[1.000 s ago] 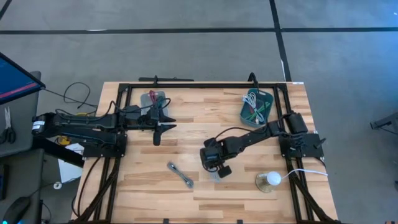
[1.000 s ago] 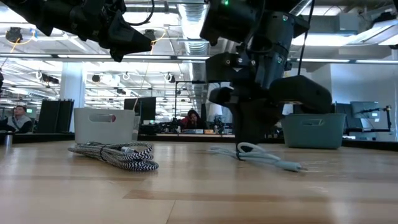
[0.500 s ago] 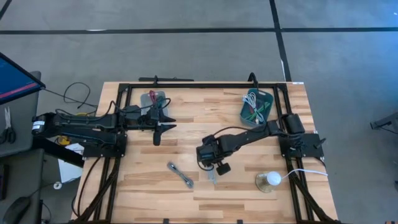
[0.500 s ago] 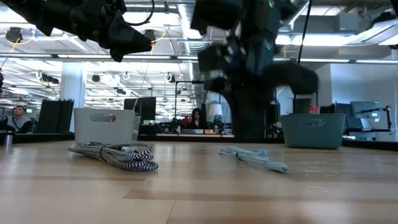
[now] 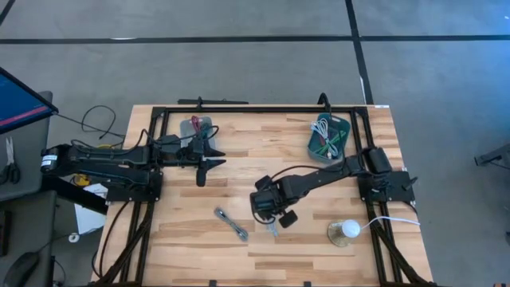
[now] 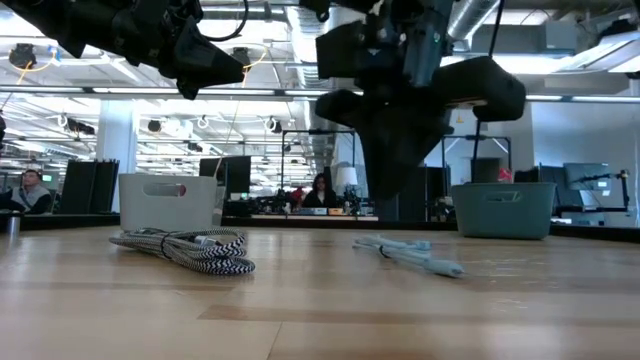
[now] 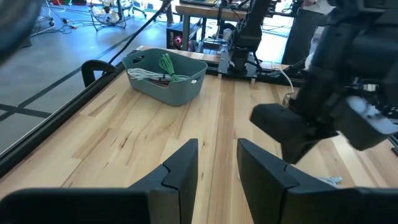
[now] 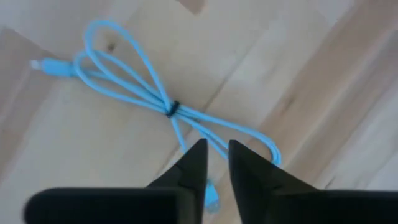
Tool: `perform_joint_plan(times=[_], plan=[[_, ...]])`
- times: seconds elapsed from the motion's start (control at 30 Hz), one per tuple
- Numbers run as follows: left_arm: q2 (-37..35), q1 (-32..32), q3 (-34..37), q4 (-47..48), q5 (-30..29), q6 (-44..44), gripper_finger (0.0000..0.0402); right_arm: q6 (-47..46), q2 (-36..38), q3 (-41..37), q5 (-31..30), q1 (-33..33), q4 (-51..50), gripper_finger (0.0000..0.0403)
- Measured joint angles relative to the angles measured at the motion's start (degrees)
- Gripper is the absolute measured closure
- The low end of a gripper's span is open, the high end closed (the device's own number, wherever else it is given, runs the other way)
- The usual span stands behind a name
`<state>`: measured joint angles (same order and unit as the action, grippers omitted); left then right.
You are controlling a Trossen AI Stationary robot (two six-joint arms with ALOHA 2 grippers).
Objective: Pick & Place USB Port
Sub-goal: Put the blue USB cable into the blue bin
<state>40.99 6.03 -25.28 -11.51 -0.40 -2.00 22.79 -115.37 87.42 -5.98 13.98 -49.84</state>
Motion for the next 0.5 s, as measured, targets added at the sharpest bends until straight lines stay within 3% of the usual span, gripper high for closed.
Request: perform_joint_plan(times=[0.3, 0.5], plan=[[0.00, -0.01, 0.00, 0.00, 0.00, 0.00, 0.0289, 1.62, 0.02, 0.01, -0.03, 0.99, 1.42, 0.0244], [0.00, -0.01, 0.00, 0.00, 0.00, -0.02, 0.0289, 1.71, -0.91, -0.20, 0.03, 0.79, 2.90, 0.0204]])
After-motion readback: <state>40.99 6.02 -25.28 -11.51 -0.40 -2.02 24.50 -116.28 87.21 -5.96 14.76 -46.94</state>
